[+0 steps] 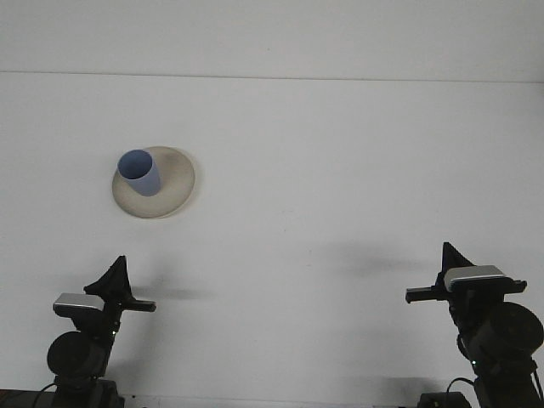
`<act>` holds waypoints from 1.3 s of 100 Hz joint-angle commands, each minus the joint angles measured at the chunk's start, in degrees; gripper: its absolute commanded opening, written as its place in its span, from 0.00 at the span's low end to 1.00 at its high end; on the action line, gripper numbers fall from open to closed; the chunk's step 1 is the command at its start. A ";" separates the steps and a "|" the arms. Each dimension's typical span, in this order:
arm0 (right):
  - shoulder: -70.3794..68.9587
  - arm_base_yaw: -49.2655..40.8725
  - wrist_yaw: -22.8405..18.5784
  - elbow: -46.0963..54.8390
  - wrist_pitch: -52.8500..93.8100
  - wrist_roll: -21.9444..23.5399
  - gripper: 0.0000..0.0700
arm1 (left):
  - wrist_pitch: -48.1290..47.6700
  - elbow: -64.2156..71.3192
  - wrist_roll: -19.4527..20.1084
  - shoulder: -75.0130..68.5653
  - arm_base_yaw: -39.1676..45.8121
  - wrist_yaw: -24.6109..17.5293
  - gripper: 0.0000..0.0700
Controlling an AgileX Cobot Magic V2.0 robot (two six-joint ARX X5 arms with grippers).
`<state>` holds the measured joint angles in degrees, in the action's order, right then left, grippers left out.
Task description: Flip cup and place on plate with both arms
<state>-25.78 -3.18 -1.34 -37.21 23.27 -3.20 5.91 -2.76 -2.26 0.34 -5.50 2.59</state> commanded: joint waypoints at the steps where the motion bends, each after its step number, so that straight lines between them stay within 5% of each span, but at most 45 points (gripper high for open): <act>1: -0.13 0.04 0.07 -0.48 -0.57 0.20 0.00 | 0.63 0.39 0.28 -0.17 -0.02 -0.20 0.01; 130: -0.07 0.04 0.09 -0.44 -0.59 0.20 0.00 | 3.19 1.97 0.07 -0.15 -0.04 -0.22 0.02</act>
<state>-25.78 -3.18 -1.32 -37.21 23.27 -3.20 8.54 -1.91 -2.28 0.30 -5.50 2.59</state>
